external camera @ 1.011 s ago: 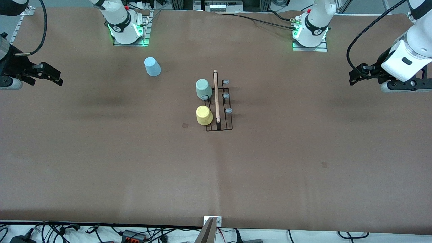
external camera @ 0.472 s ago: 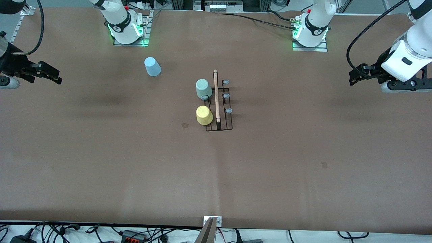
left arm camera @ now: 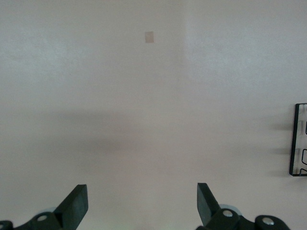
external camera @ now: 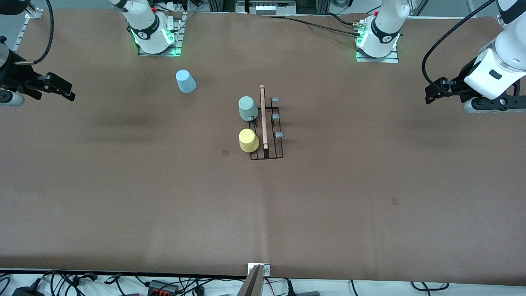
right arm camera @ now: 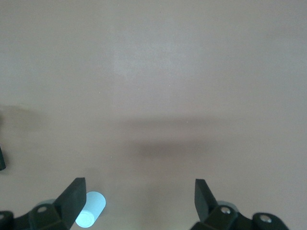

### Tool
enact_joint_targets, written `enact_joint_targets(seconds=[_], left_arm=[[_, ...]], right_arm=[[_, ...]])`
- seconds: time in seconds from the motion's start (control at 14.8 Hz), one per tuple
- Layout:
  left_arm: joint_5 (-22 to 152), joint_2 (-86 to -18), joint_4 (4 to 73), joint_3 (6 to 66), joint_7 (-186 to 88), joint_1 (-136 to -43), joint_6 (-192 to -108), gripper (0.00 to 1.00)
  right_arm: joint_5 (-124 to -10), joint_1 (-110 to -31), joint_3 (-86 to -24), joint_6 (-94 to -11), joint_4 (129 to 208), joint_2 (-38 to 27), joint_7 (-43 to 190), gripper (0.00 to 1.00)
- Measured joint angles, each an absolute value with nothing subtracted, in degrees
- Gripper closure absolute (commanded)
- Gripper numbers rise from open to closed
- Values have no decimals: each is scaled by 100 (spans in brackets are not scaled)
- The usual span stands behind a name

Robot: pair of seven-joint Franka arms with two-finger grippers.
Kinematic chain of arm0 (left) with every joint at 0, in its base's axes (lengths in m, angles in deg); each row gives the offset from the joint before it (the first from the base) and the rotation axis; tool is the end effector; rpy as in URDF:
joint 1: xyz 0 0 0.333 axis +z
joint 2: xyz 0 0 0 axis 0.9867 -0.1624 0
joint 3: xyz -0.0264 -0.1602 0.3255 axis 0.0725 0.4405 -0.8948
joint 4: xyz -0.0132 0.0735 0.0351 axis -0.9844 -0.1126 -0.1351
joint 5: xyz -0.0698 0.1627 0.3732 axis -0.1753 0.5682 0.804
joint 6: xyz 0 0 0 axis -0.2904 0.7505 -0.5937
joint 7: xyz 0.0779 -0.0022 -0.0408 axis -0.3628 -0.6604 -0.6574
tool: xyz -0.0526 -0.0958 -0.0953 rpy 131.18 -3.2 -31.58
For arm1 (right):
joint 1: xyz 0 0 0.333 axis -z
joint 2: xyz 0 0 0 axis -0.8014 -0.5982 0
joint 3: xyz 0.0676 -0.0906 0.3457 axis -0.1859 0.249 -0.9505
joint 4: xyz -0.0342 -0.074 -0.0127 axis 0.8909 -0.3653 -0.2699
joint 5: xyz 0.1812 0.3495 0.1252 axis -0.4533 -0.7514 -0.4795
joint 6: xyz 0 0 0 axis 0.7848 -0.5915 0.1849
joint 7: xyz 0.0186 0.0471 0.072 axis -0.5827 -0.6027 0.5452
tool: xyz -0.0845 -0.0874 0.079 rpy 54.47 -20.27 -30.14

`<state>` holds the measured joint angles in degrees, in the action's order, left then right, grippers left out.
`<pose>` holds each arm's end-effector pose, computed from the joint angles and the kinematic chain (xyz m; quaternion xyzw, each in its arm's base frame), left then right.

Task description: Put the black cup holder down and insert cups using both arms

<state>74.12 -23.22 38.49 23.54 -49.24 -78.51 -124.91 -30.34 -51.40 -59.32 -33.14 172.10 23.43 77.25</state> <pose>0.5486 -0.0365 0.5865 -0.9989 -0.0278 0.0370 0.0106 0.5442 -0.0267 0.5851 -0.9998 0.0156 0.0122 0.0035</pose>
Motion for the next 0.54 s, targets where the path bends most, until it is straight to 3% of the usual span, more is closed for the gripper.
enact_joint_targets(seconds=[0.54], left_arm=[[7412,-2322,3849,2355,-4924,-7851,-12492,0]], right_arm=[[-3034,-5140,-5935,-3307,17219,2387,7725,0]])
